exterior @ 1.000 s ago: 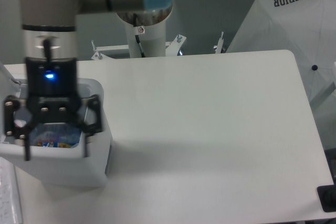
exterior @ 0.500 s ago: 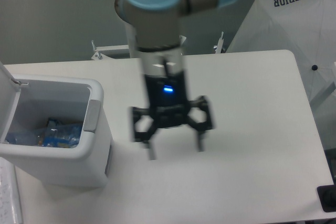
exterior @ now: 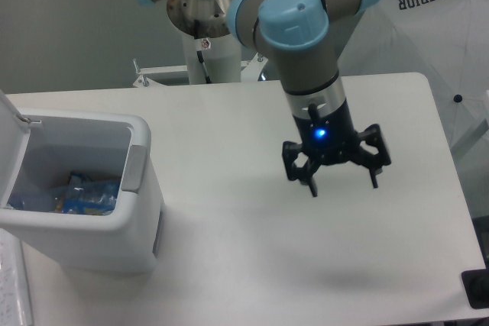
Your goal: Place the trash in the trash can
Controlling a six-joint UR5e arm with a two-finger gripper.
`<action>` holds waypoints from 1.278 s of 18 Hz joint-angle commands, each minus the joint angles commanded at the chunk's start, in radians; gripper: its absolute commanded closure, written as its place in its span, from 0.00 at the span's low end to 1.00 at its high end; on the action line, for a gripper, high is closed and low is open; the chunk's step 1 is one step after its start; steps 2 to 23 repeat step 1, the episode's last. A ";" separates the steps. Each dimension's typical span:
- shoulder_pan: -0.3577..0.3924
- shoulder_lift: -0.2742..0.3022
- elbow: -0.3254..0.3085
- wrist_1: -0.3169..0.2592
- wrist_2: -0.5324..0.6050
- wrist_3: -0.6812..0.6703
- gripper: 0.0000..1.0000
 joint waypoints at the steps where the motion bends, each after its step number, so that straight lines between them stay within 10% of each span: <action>1: 0.005 0.005 -0.009 0.000 -0.003 0.000 0.00; 23: 0.005 0.005 -0.009 0.000 -0.003 0.000 0.00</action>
